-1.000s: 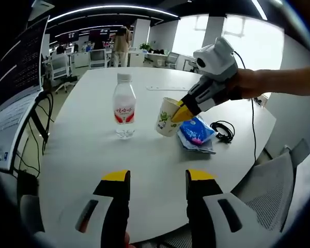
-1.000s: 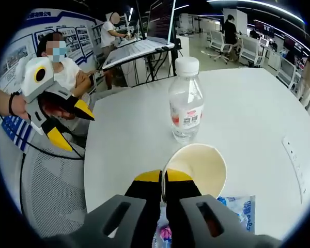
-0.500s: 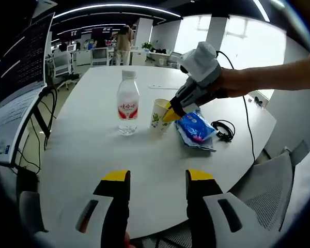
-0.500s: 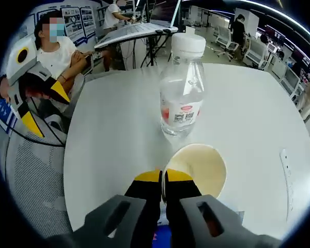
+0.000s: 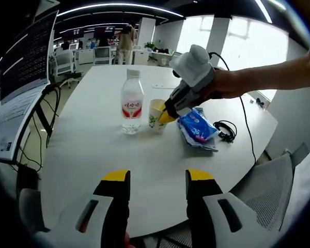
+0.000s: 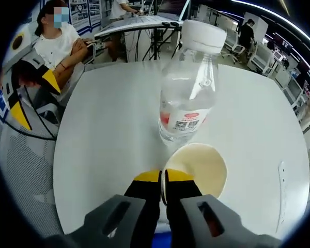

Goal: Arrange the tabletop items into an orderly group along one side of the table until the central work area is clear of visible clutter.

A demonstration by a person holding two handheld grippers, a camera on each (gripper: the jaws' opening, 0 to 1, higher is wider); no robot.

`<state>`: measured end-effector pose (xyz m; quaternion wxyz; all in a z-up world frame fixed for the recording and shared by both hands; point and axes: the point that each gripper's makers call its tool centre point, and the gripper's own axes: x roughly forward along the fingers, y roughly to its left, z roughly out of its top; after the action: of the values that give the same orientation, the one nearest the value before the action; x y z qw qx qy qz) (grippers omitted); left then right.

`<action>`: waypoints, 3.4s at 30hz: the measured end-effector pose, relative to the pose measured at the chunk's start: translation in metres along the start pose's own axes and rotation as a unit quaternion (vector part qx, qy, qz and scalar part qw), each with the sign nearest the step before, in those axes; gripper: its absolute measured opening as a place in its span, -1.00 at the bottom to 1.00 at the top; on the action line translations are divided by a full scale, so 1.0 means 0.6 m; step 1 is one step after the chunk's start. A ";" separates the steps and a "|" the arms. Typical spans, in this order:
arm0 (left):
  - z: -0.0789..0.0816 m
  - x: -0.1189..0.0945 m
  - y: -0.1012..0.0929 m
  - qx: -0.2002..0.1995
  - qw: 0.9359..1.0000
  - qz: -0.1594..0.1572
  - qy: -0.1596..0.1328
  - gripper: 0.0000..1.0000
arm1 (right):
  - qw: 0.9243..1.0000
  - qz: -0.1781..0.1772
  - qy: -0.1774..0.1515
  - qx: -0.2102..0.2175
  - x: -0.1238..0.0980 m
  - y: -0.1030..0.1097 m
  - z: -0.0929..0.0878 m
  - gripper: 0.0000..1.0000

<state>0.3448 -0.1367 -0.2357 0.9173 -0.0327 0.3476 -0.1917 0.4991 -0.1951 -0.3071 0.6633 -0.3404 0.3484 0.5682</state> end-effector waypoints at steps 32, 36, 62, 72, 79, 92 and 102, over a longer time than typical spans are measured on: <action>0.002 -0.008 0.005 -0.003 1.000 0.006 -0.007 -0.16 | 1.000 -0.017 -0.003 -0.018 -0.001 -0.012 0.024 -0.84; 0.007 -0.007 0.001 0.001 1.000 0.003 -0.008 -0.15 | 0.999 -0.021 -0.003 -0.024 -0.012 -0.011 0.025 -0.79; 0.019 -0.008 -0.031 0.023 1.000 -0.011 -0.010 -0.15 | 0.997 -0.036 -0.066 0.028 -0.100 -0.008 0.056 -0.69; 0.025 -0.004 -0.050 0.034 0.999 -0.020 -0.009 -0.15 | 0.993 -0.035 -0.094 0.065 -0.136 -0.016 0.042 -0.67; 0.030 0.001 -0.067 0.045 0.998 -0.031 -0.007 -0.16 | 0.988 -0.045 -0.105 0.103 -0.164 -0.019 0.007 -0.68; 0.040 0.020 -0.106 0.062 0.996 -0.057 0.000 -0.16 | 0.974 -0.084 -0.123 0.171 -0.228 -0.042 -0.070 -0.70; 0.048 0.037 -0.140 0.073 0.994 -0.076 0.004 -0.17 | 0.960 -0.112 -0.133 0.221 -0.278 -0.059 -0.143 -0.70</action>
<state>0.3511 -0.2250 -0.2118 0.8987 0.0088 0.3325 -0.2860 0.5093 -0.3581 -0.2087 0.8216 -0.1433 0.3333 0.4398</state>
